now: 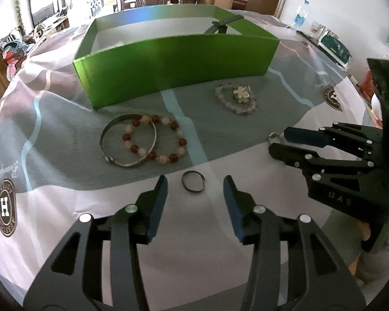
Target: Organize jewelry
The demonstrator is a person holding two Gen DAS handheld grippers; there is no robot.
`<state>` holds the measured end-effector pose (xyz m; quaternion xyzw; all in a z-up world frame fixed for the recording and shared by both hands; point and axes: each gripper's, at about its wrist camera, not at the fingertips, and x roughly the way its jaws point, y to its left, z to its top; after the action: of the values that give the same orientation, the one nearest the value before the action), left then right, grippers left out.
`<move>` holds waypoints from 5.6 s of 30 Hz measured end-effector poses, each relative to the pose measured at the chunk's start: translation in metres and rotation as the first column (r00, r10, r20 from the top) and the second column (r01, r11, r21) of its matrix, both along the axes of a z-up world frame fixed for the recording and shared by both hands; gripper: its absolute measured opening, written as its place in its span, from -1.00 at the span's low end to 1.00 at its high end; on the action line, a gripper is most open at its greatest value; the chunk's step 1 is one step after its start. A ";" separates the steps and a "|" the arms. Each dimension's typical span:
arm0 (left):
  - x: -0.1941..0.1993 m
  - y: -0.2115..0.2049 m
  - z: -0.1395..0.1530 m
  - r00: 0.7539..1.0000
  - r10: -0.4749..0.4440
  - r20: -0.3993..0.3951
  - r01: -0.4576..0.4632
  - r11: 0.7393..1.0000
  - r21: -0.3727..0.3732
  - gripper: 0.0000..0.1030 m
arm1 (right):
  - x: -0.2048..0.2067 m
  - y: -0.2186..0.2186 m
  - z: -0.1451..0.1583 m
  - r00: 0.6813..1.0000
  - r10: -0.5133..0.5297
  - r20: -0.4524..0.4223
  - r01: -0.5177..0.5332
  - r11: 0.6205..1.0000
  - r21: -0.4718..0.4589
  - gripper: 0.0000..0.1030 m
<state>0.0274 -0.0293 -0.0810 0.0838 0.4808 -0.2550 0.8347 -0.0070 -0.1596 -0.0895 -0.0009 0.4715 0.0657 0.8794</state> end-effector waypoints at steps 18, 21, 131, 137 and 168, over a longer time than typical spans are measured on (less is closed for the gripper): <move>0.004 0.019 -0.004 0.986 0.148 0.083 -0.155 0.984 0.083 -0.22 | -0.002 -0.006 -0.001 0.996 -0.083 0.024 0.084 0.996 -0.042 -0.42; 0.004 0.025 -0.003 0.979 0.185 0.085 -0.192 0.977 0.092 -0.17 | -0.004 -0.005 -0.001 0.996 -0.090 0.026 0.092 0.995 -0.043 -0.42; 0.001 0.015 -0.016 0.969 0.218 0.115 -0.226 0.972 0.061 0.92 | -0.010 -0.001 -0.009 0.989 -0.123 0.080 0.125 0.992 -0.024 0.29; 0.001 0.015 -0.016 0.969 0.218 0.115 -0.226 0.972 0.061 0.92 | -0.010 -0.004 -0.008 0.988 -0.130 0.084 0.132 0.991 -0.014 0.23; 0.000 0.024 -0.006 0.972 0.199 0.127 -0.207 0.977 0.055 -0.14 | -0.011 -0.004 -0.005 0.982 -0.160 0.103 0.167 0.984 -0.059 -0.51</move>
<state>0.0278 -0.0058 -0.0869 0.0778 0.4441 -0.1463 0.8805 -0.0181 -0.1634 -0.0944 0.0050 0.4283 -0.0229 0.9033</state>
